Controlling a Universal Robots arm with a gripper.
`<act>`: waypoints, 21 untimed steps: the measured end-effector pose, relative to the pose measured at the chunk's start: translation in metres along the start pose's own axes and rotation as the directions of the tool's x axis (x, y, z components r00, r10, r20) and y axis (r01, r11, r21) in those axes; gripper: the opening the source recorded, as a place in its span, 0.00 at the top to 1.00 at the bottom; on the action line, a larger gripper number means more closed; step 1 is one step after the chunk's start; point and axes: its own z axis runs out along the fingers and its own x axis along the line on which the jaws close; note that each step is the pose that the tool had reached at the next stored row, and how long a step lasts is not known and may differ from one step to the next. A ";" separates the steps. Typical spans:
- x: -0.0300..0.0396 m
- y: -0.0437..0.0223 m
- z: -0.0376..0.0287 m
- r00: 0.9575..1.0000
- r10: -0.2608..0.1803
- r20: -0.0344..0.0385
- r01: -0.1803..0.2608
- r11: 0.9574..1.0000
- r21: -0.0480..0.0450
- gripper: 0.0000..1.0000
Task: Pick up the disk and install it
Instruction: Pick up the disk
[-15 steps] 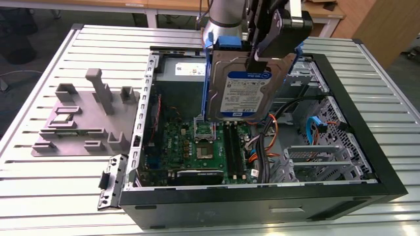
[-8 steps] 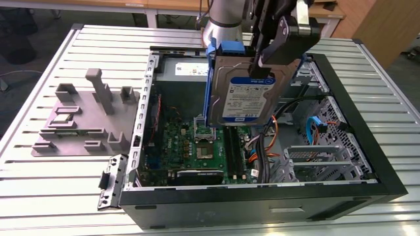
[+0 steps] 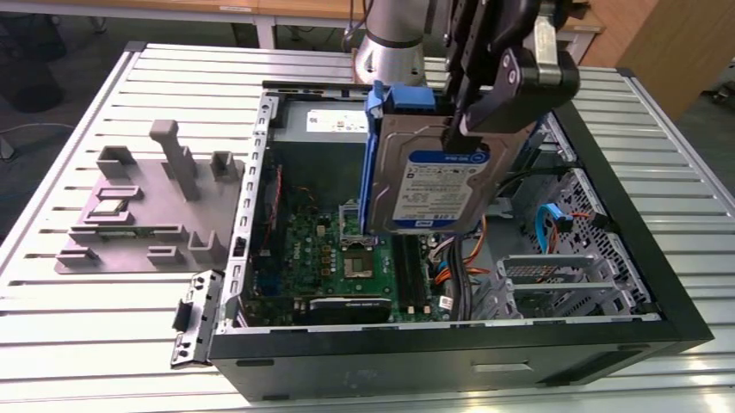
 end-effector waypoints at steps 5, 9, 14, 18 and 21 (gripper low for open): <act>0.0102 -0.0008 -0.0005 1.000 0.001 0.000 -0.001 1.000 0.000 0.65; 0.0173 -0.0016 -0.0009 1.000 0.003 0.000 -0.003 1.000 0.000 0.65; 0.0206 -0.0024 -0.0012 1.000 0.003 0.000 -0.003 1.000 0.000 0.65; 0.0207 -0.0034 -0.0012 1.000 0.003 -0.001 -0.003 1.000 0.000 0.65; 0.0206 -0.0127 -0.0015 1.000 0.003 -0.001 -0.003 1.000 0.000 0.65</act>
